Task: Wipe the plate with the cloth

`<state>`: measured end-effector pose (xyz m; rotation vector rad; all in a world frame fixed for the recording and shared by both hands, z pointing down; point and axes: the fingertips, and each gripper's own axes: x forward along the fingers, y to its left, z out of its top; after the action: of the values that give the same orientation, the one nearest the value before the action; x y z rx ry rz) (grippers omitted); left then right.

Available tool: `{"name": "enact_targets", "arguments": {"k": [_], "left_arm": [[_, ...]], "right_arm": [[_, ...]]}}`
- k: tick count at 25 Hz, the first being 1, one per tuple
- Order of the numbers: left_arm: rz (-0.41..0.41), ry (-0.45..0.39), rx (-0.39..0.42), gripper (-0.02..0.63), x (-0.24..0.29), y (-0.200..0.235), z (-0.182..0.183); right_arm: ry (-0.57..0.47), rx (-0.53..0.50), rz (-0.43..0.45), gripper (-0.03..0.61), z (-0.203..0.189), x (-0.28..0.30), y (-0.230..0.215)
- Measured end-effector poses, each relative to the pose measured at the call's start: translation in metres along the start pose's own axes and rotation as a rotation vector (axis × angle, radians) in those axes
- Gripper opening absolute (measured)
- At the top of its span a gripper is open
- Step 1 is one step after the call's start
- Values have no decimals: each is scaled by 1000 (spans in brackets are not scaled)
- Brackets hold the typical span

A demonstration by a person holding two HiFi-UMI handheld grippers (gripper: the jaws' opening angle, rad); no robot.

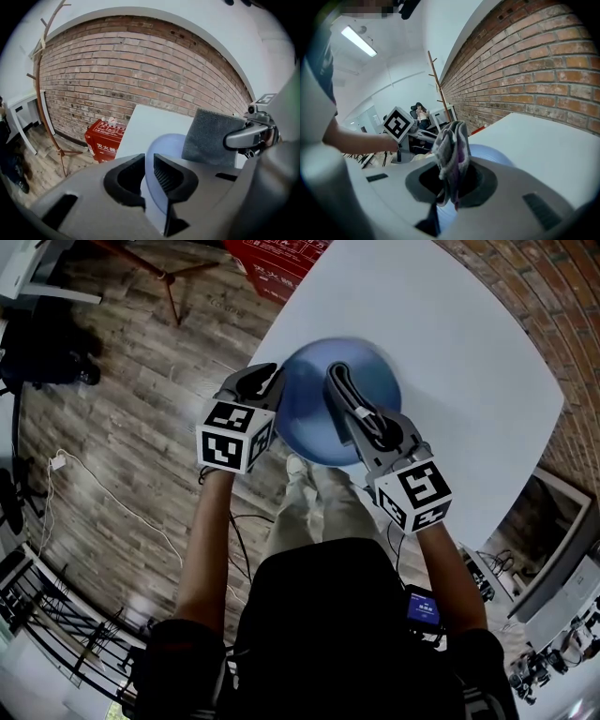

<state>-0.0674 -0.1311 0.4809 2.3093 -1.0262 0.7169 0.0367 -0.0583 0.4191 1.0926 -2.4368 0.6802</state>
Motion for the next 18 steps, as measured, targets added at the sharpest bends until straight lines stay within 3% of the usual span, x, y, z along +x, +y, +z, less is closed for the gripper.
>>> {"name": "enact_targets", "arguments": {"k": [3,12,18], "left_arm": [[-24,28,13,74,7,1,-3],[-64,130,14,75,27,6,-11],[-60,130,-2,75,38,11,-8]], "right_arm": [[5,3,-3,51,-5,0,0],[39,11,1,51,-16,4,1],[57,18,4,51,-25,9,0]]}}
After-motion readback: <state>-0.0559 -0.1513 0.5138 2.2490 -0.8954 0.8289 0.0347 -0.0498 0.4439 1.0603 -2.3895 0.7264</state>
